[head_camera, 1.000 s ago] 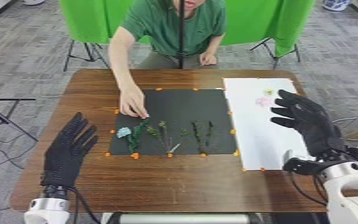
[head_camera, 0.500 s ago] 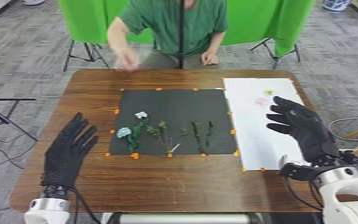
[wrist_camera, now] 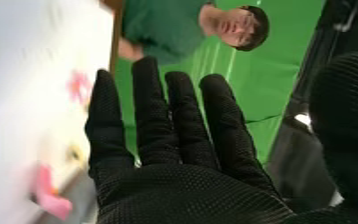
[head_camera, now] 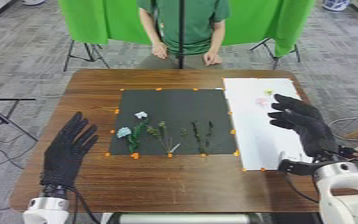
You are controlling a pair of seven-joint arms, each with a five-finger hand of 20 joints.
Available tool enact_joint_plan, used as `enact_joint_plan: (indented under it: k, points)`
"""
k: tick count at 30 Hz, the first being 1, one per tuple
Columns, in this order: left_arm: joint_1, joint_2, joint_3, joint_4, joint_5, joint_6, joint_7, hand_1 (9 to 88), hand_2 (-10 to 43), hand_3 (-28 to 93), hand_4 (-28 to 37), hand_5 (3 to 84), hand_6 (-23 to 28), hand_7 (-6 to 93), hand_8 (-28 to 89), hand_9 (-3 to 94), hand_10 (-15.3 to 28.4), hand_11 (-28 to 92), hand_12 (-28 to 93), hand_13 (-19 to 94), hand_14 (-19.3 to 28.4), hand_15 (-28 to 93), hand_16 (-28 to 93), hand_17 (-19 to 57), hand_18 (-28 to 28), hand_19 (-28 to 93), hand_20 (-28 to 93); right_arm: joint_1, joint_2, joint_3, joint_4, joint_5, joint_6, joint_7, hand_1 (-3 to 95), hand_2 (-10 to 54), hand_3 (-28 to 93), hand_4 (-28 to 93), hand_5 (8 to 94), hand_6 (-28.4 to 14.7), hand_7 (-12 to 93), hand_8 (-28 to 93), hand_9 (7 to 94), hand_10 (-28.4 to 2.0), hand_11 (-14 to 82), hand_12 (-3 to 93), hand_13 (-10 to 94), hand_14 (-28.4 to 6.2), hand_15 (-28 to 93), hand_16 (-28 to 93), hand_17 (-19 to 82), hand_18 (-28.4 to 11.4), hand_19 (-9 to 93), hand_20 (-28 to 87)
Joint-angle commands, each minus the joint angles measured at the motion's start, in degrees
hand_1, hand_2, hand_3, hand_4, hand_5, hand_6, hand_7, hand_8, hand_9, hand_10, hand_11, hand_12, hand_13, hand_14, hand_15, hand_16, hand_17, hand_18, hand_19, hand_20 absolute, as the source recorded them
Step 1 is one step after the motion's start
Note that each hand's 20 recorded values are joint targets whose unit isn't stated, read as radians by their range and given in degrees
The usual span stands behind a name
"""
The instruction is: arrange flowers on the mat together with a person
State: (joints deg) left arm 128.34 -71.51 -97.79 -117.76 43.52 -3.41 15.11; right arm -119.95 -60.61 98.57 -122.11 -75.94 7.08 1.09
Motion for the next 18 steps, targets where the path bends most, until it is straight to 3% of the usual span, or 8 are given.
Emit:
enact_joint_plan:
  k: [1, 4, 8, 12, 16, 18]
  points:
    - [0.37, -0.09, 0.21, 0.17, 0.25, -0.67, -0.46, 26.8, -4.8, 68, -28.3, 29.9, 3.5, 12.9, -8, 20.7, 9.7, 15, 14, 19, 12.9, 18, 5, -11.2, 21.2, 38, 9, 10.58, 14.36, -0.77, 8.71, -42.26, 5.97, -0.83, 28.5, -9.2, 85, -28, 40.1, -3.4, 24, -15, 40.1, -11.5, 19.9, 19.2, 36, -9.8, 35, 18, 13, -19.9, 54, 28]
    - [0.72, -0.13, 0.14, 0.06, 0.2, -0.17, -0.28, 26.9, -4.8, 67, -28.3, 29.9, 3.5, 12.9, -8, 20.8, 9.7, 15, 14, 19, 12.9, 18, 5, -11.2, 21.2, 38, 9, 11.65, 16.94, 0.05, 10.34, -57.75, 0.73, 4.27, 29.0, -9.5, 85, -28, 38.0, -2.4, 26, -15, 37.9, -10.1, 19.4, 19.4, 33, -8.7, 33, 18, 12, -19.2, 53, 27]
    - [0.26, -0.37, 0.43, 0.23, 0.25, -0.06, -0.11, 27.0, -5.1, 68, -28.3, 29.9, 3.5, 12.8, -8, 20.7, 9.7, 15, 14, 19, 12.9, 18, 5, -11.2, 21.2, 38, 9, 14.71, 19.9, -1.97, 12.28, -52.72, -7.48, 11.95, 27.7, -9.5, 84, -28, 33.5, -2.6, 26, -14, 32.8, -9.6, 16.5, 20.3, 30, -8.9, 31, 19, 11, -18.5, 53, 28]
    - [0.4, -0.38, 0.27, 0.08, 0.4, -0.12, -0.26, 27.1, -5.1, 67, -28.3, 30.0, 3.5, 12.8, -8, 20.8, 9.6, 15, 14, 19, 12.8, 18, 5, -11.2, 21.1, 38, 9, 18.69, 23.82, -8.39, 19.15, -62.67, -1.79, 13.63, 27.9, -9.5, 83, -28, 32.9, -3.4, 27, -14, 32.7, -9.7, 17.3, 22.3, 32, -9.4, 40, 21, 12, -18.5, 57, 31]
    - [0.83, -0.22, 0.37, -0.11, 0.36, 0.24, 0.09, 27.1, -5.1, 68, -28.3, 30.0, 3.5, 12.8, -8, 20.8, 9.6, 15, 14, 19, 12.9, 18, 5, -11.2, 21.2, 38, 9, 24.12, 24.83, -13.57, 23.83, -66.05, -4.06, 15.49, 32.6, -9.5, 83, -28, 39.1, -3.4, 30, -16, 38.5, -10.1, 22.2, 19.7, 48, -9.3, 62, 14, 21, -16.7, 67, 34]
    - [0.97, -0.23, 0.34, -0.2, 0.41, 0.26, 0.05, 27.1, -5.2, 68, -28.3, 29.9, 3.5, 12.9, -8, 20.8, 9.6, 15, 14, 19, 12.8, 18, 5, -11.2, 21.1, 38, 9, 26.28, 25.42, -15.9, 25.04, -67.2, -6.13, 16.31, 34.4, -9.5, 82, -28, 40.5, -3.1, 30, -17, 39.9, -9.8, 23.1, 19.4, 51, -9.1, 66, 14, 24, -16.4, 70, 35]
